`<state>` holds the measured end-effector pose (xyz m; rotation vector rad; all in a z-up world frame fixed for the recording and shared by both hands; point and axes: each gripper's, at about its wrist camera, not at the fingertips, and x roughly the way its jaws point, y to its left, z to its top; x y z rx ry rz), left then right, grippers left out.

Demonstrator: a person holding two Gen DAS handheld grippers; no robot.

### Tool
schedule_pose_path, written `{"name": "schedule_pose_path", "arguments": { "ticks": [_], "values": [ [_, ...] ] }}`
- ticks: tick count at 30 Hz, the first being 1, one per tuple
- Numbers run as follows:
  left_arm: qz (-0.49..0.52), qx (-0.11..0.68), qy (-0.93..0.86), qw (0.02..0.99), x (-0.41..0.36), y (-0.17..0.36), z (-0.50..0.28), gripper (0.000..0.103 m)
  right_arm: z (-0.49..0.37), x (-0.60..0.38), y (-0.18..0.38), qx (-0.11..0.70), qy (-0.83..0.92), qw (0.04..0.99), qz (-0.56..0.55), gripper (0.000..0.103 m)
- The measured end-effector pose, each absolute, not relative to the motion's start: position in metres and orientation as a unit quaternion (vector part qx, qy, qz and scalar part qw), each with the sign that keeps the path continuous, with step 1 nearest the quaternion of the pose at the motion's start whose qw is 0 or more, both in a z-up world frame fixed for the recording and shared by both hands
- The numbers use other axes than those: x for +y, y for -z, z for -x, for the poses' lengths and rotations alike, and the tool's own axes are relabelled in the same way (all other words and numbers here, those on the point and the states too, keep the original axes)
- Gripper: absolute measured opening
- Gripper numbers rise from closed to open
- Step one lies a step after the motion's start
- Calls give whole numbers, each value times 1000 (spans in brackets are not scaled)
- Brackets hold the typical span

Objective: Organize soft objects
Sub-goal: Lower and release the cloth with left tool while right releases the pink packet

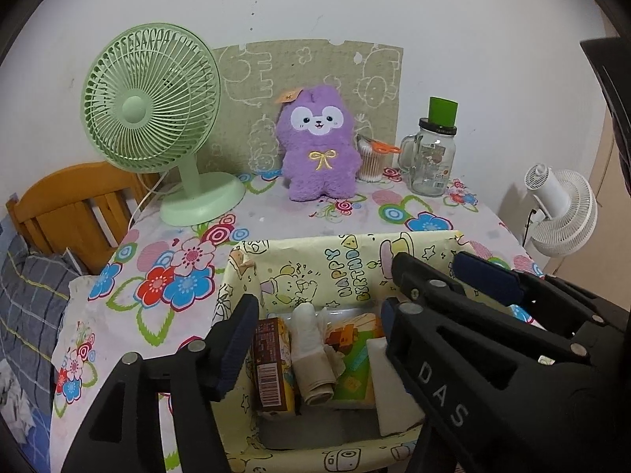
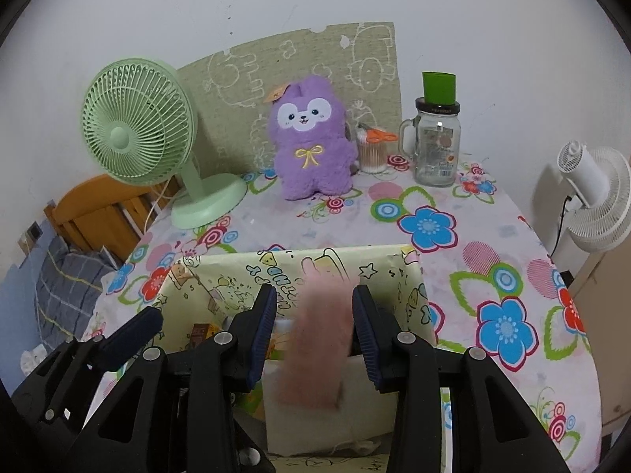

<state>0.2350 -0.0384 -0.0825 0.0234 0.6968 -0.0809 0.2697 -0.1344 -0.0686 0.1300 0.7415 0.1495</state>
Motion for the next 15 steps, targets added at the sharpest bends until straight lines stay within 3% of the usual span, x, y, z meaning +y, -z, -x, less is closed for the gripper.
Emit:
{"name": "schedule_pose_path", "arguments": {
  "ticks": [5, 10, 15],
  "values": [
    [-11, 339, 42, 940, -38, 80, -232, 75, -265, -134, 66, 356, -69, 930, -58, 74],
    [-15, 334, 42, 942, -40, 72, -224, 85, -257, -135, 60, 351, -65, 932, -58, 83],
    [-18, 321, 39, 946, -42, 62, -213, 89, -243, -138, 49, 339, -59, 937, -56, 85]
  ]
}}
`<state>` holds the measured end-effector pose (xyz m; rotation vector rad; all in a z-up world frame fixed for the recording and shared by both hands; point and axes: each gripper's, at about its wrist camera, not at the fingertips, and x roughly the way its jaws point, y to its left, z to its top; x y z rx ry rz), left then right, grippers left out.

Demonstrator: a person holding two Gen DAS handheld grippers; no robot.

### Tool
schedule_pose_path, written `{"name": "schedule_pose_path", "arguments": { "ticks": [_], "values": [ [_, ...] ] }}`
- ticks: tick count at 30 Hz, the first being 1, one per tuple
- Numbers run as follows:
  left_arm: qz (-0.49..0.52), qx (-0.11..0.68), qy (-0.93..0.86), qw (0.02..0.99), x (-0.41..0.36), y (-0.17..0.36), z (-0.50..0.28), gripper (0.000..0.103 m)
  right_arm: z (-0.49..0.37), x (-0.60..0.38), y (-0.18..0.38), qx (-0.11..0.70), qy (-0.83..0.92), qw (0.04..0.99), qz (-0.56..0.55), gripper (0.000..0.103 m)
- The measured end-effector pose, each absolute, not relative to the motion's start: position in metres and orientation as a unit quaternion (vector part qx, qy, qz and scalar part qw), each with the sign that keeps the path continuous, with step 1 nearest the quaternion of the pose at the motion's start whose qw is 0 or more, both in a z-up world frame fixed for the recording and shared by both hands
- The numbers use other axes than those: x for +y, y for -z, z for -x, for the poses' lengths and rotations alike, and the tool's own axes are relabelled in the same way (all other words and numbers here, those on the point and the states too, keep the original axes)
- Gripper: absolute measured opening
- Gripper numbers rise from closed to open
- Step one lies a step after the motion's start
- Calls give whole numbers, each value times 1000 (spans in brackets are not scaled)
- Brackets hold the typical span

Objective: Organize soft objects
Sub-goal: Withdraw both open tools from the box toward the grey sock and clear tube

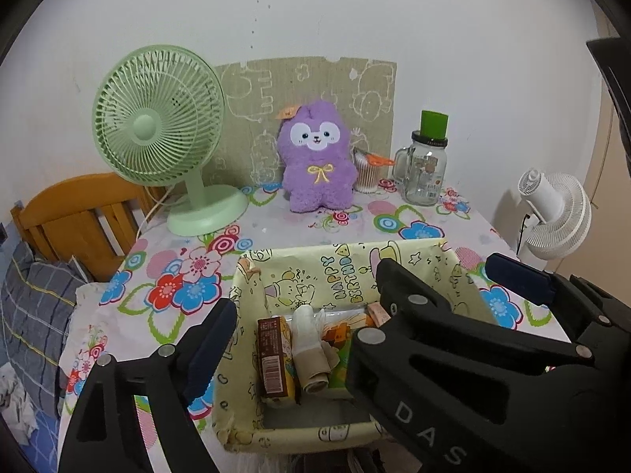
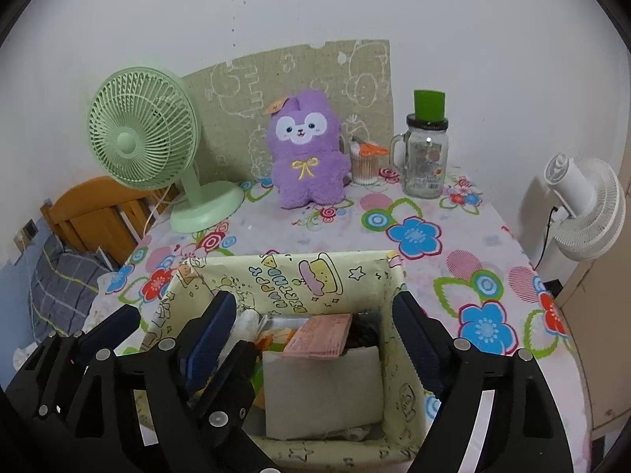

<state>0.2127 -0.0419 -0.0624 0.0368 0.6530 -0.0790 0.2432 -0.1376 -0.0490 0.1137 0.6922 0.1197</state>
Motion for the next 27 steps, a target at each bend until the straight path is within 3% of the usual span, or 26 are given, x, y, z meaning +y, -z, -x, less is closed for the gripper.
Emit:
{"name": "schedule_pose_path", "arguments": {
  "ticks": [14, 27],
  "values": [
    [-18, 288, 41, 957, -46, 32, -171, 94, -195, -146, 13, 296, -46, 953, -48, 95],
    [-24, 257, 42, 965, -50, 14, -123, 97, -143, -152, -9, 268, -39, 962, -45, 96]
  ]
}}
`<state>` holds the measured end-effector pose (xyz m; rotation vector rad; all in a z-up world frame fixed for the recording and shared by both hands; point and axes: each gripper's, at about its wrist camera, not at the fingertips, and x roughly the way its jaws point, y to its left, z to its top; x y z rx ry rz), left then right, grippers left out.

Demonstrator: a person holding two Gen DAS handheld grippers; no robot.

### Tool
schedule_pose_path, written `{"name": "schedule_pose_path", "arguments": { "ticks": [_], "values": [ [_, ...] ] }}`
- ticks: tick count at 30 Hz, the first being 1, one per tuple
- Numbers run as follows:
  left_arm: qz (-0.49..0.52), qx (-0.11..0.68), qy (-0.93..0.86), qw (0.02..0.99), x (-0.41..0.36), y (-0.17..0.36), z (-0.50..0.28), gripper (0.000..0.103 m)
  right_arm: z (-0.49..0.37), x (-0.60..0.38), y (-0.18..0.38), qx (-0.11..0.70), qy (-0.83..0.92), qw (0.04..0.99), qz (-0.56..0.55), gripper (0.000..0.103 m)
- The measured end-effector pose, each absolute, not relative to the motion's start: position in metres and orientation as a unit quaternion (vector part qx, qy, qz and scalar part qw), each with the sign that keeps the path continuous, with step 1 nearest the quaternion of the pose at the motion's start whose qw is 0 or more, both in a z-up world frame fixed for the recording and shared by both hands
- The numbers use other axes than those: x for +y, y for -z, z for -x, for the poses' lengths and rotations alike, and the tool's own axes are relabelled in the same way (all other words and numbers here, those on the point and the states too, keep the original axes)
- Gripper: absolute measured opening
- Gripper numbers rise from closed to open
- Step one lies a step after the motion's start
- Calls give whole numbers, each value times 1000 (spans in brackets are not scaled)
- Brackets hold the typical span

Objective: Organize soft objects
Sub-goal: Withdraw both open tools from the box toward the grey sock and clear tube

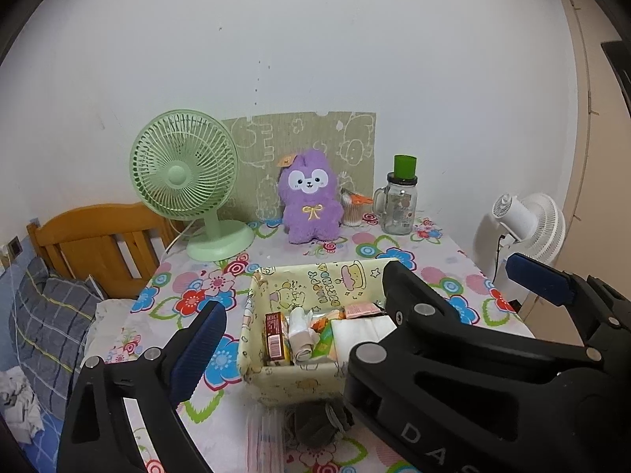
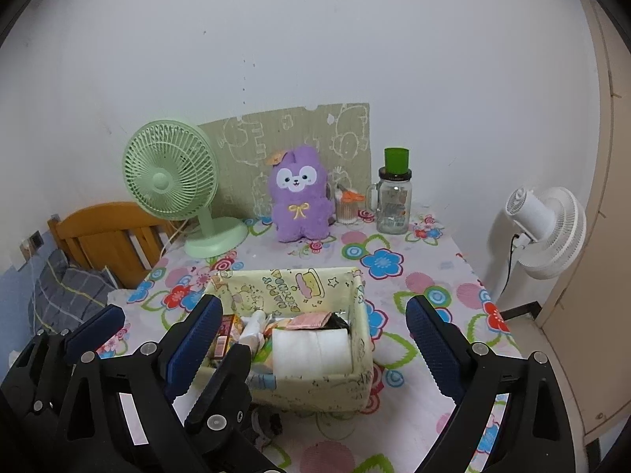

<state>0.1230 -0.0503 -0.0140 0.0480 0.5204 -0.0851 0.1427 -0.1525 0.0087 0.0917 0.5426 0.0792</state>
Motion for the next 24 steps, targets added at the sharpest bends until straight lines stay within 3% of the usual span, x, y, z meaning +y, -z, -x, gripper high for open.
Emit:
{"name": "schedule_pose_path", "arguments": {
  "ticks": [24],
  "values": [
    [-13, 249, 44, 967, -50, 27, -57, 102, -69, -153, -3, 252, -36, 967, -32, 98]
  ]
}}
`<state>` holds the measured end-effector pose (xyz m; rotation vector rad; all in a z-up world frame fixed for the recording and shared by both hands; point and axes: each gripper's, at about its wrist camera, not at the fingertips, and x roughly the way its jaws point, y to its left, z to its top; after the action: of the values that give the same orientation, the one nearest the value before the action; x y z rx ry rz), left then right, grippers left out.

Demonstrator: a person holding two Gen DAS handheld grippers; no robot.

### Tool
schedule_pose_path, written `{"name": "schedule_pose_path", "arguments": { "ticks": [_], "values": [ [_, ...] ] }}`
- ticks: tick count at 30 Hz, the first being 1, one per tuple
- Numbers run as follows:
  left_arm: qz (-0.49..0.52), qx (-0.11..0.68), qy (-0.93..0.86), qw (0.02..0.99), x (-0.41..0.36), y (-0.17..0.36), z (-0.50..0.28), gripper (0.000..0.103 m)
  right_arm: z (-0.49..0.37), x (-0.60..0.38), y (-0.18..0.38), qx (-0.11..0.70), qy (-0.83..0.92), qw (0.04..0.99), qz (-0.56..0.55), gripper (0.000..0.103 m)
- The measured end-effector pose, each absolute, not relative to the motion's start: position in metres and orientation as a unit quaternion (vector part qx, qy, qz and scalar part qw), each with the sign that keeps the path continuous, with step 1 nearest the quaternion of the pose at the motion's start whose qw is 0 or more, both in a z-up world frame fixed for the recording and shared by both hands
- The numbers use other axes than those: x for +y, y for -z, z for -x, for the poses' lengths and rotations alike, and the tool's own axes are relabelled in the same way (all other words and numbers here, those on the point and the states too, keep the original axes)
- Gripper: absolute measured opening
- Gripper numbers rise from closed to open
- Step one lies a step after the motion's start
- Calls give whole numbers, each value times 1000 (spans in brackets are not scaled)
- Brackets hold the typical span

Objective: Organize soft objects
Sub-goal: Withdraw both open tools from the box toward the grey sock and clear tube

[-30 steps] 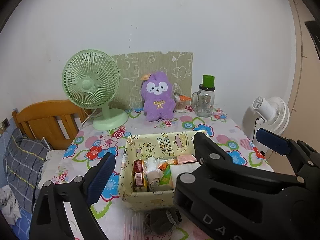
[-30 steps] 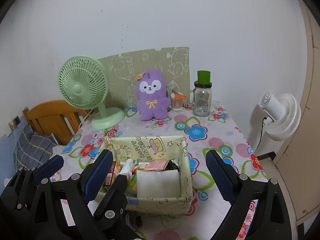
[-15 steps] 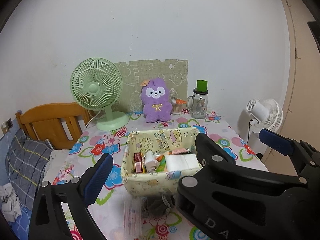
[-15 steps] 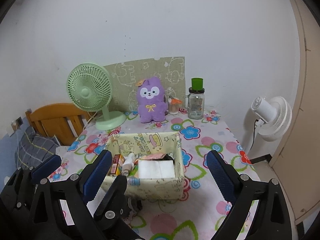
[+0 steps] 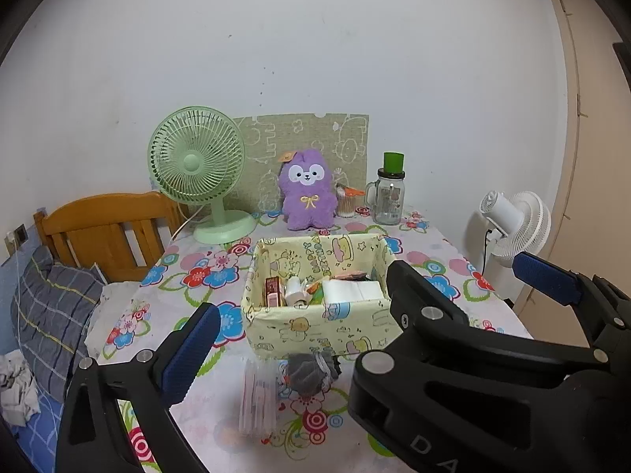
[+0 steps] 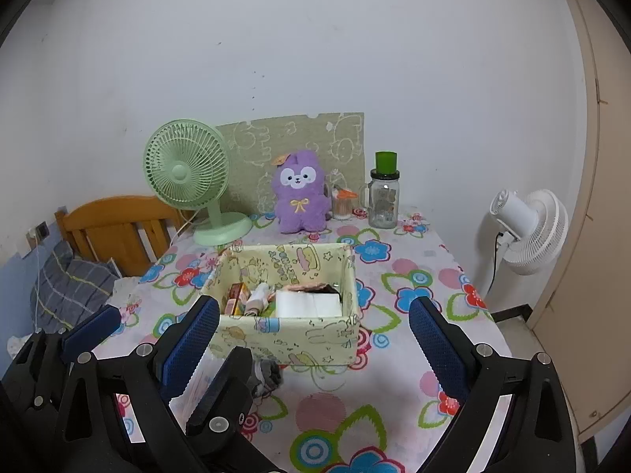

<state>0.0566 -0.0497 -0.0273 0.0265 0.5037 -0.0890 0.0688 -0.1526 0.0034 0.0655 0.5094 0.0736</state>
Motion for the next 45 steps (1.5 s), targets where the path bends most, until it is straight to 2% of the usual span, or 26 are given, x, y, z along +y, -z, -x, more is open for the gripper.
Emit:
{"name": "schedule_pose_path", "arguments": {
  "ticks": [33, 45],
  "values": [
    [-15, 310, 53, 949, -31, 96, -56, 99, -68, -131, 70, 300, -42, 952, -35, 98],
    [-11, 340, 52, 939, -18, 118, -70, 86, -83, -116, 93, 324, -48, 945, -28, 98]
  ]
}}
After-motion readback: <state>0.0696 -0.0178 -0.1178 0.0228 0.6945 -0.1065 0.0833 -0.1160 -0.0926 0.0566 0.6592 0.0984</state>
